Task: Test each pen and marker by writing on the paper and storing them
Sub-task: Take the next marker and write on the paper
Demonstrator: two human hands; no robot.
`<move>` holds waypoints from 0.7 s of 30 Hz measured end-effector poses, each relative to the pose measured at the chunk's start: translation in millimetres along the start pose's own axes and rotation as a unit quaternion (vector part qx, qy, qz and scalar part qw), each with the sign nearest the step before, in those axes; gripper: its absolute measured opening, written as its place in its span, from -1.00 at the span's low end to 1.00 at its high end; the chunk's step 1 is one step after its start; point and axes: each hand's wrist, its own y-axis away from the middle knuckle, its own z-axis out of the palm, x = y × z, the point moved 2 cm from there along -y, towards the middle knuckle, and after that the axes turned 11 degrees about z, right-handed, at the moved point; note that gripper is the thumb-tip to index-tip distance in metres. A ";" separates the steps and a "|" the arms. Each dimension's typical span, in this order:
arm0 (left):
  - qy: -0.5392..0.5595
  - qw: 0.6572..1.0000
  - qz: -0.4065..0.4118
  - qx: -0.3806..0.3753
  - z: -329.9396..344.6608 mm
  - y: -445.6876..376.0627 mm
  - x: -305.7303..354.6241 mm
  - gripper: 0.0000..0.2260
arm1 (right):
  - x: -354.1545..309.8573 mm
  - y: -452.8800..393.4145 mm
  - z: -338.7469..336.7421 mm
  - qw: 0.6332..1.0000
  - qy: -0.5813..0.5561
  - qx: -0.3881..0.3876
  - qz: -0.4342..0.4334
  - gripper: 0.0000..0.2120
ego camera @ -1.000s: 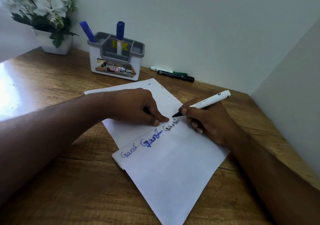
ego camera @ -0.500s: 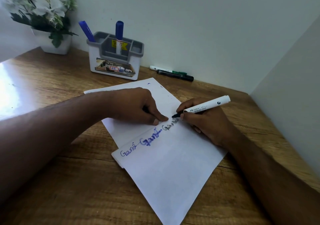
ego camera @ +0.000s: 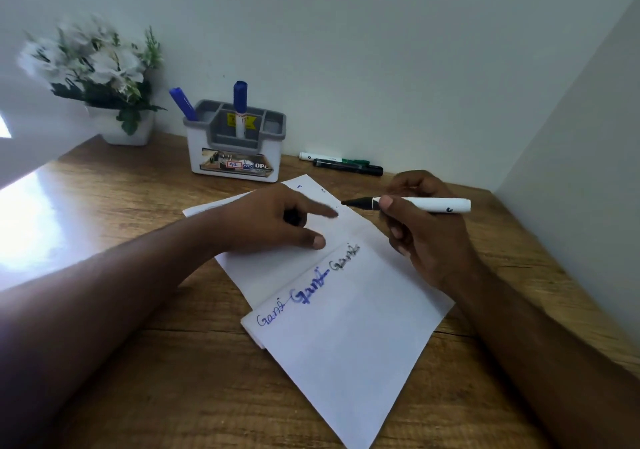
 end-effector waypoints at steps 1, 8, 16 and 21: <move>0.015 1.000 0.003 0.021 -1.6 0.1 -1.6 -0.61 | -1.2 1.0 1.5 1.000 0.009 -0.002 -0.016 -0.88; 0.024 0.996 0.021 0.082 1.3 -0.7 -1.5 -0.66 | 0.1 11.2 22.2 0.998 0.053 -0.004 -0.043 -0.86; 0.006 0.996 0.020 0.089 2.0 -1.9 6.3 -0.71 | 1.0 11.7 26.1 0.994 0.093 0.005 -0.064 -0.82; -0.007 0.996 0.015 0.086 3.9 -2.8 9.0 -0.72 | 1.5 10.2 27.4 0.994 0.088 -0.002 -0.062 -0.84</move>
